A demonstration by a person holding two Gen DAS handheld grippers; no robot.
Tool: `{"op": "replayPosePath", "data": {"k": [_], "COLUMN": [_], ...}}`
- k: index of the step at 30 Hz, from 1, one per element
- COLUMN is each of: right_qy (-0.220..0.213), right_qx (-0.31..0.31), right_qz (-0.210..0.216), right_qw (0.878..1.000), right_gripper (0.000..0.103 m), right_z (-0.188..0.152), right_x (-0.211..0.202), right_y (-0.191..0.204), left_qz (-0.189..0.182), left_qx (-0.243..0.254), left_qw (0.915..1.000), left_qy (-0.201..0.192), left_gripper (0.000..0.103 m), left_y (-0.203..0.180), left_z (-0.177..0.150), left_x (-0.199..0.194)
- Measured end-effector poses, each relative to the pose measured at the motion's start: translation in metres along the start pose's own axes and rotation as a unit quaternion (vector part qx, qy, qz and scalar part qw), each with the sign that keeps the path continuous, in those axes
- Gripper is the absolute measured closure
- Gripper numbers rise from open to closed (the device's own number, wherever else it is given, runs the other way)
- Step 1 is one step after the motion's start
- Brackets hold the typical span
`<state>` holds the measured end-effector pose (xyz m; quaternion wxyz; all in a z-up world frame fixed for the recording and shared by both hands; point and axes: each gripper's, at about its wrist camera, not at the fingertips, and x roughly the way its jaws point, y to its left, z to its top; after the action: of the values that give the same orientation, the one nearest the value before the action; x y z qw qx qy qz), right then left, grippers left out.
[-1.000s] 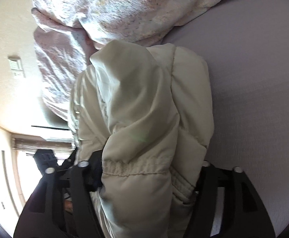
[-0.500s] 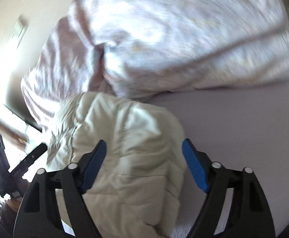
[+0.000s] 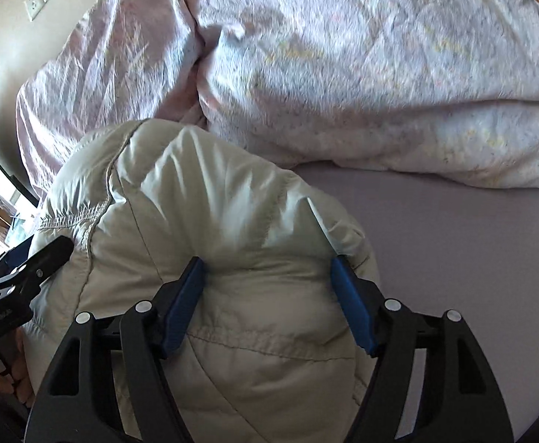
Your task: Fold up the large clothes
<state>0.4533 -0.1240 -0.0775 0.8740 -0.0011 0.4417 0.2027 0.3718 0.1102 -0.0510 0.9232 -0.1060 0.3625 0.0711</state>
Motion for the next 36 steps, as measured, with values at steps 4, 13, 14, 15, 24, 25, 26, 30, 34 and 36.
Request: {"op": "replayPosePath", "data": {"k": [4,13,14,15,24,25,26,30,34,36], "right_qy": [-0.003,-0.023,-0.027,-0.031,-0.067,-0.068,-0.068,-0.053,-0.015,-0.007], "right_qx": [0.008,0.026,0.026,0.026,0.028,0.028,0.028,0.025,0.020,0.017], "right_qz": [0.003,0.006,0.006,0.005,0.007,0.007,0.007,0.002,-0.017,-0.025], "right_qw": [1.000,0.999,0.999,0.999,0.997,0.997,0.997,0.998,1.000,1.000], "right_gripper": [0.030,0.024,0.024,0.023,0.023,0.023,0.023,0.023,0.020,0.019], "right_z": [-0.004,-0.013,-0.013,-0.015,-0.031,-0.032,-0.033,-0.032,-0.028,-0.031], "right_x": [0.014,0.029,0.030,0.031,0.032,0.032,0.032,0.029,0.010,-0.005], "right_y": [0.003,0.003,0.003,0.004,0.004,0.004,0.003,0.004,0.006,0.008], "left_qz": [0.001,-0.001,-0.002,-0.002,-0.001,-0.001,-0.001,-0.004,-0.004,-0.010], "left_qx": [0.000,-0.010,-0.011,-0.011,-0.015,-0.015,-0.015,-0.019,-0.030,-0.037], "left_qw": [1.0000,0.9998,0.9997,0.9997,0.9993,0.9993,0.9993,0.9994,0.9995,0.9992], "left_qy": [-0.004,-0.018,-0.020,-0.022,-0.034,-0.034,-0.034,-0.027,-0.012,-0.011], "left_gripper": [0.002,0.002,0.002,0.002,0.002,0.002,0.002,0.002,0.002,0.002], "left_y": [0.002,0.004,0.004,0.005,0.003,0.003,0.003,0.004,0.007,0.010], "left_z": [-0.003,-0.007,-0.008,-0.008,-0.011,-0.012,-0.012,-0.011,-0.011,-0.015], "left_x": [0.007,0.018,0.018,0.018,0.017,0.018,0.018,0.016,0.000,-0.014]}}
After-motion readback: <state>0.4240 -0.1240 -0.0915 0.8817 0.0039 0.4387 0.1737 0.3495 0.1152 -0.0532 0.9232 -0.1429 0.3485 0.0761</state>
